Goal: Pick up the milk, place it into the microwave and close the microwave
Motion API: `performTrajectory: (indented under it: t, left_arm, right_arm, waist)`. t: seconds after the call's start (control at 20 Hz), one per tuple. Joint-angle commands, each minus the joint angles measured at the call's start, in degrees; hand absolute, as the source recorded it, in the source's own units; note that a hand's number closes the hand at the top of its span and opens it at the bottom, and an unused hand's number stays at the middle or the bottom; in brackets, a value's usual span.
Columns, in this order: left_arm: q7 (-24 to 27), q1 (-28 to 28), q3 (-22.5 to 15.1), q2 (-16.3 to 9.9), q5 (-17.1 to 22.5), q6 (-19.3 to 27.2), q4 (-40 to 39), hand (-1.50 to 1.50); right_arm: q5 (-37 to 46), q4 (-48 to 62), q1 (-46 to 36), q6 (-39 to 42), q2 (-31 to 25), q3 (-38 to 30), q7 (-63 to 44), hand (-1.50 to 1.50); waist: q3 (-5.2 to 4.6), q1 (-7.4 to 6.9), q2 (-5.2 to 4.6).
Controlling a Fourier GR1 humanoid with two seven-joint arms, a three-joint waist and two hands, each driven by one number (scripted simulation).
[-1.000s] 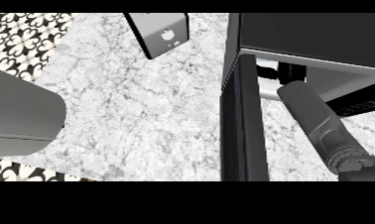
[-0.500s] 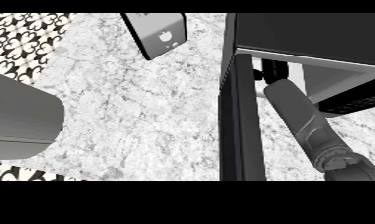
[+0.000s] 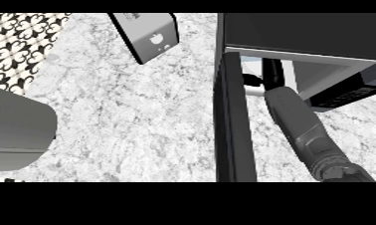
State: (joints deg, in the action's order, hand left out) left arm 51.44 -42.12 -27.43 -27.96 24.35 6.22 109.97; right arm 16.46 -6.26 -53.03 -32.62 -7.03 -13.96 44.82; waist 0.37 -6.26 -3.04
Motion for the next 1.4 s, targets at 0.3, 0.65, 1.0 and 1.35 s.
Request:
performTrajectory:
  t: [0.3, 0.65, 1.0, 1.35]
  left_arm:
    - [-1.0, 0.8, -0.4, 1.8, -0.3, 1.4, -1.0, -1.50]
    - [-1.2, -3.6, 0.0, -1.0, 0.4, 0.6, 3.0, -1.50]
    - [-4.1, -4.0, -3.3, 0.3, -3.4, 4.3, 4.3, -1.50]
    - [-4.5, -4.3, -5.4, -2.0, -6.8, 3.6, 2.6, -1.50]
  right_arm:
    - [-6.5, -1.3, 8.2, 16.6, 2.1, -5.7, 11.4, -1.50]
    - [-7.4, -2.0, 13.5, 20.5, 1.8, -6.4, 17.1, -1.50]
    - [-7.2, -4.3, 20.2, 30.7, 0.3, -4.5, 20.3, -1.50]
    - [-6.3, -8.6, 28.9, 36.1, 0.1, -1.3, 22.7, -1.50]
  waist:
    - [-0.13, 3.11, 1.59]
    - [-0.19, 3.87, 2.14]
    - [-0.28, 5.54, 2.84]
    - [-0.36, 6.18, 3.17]
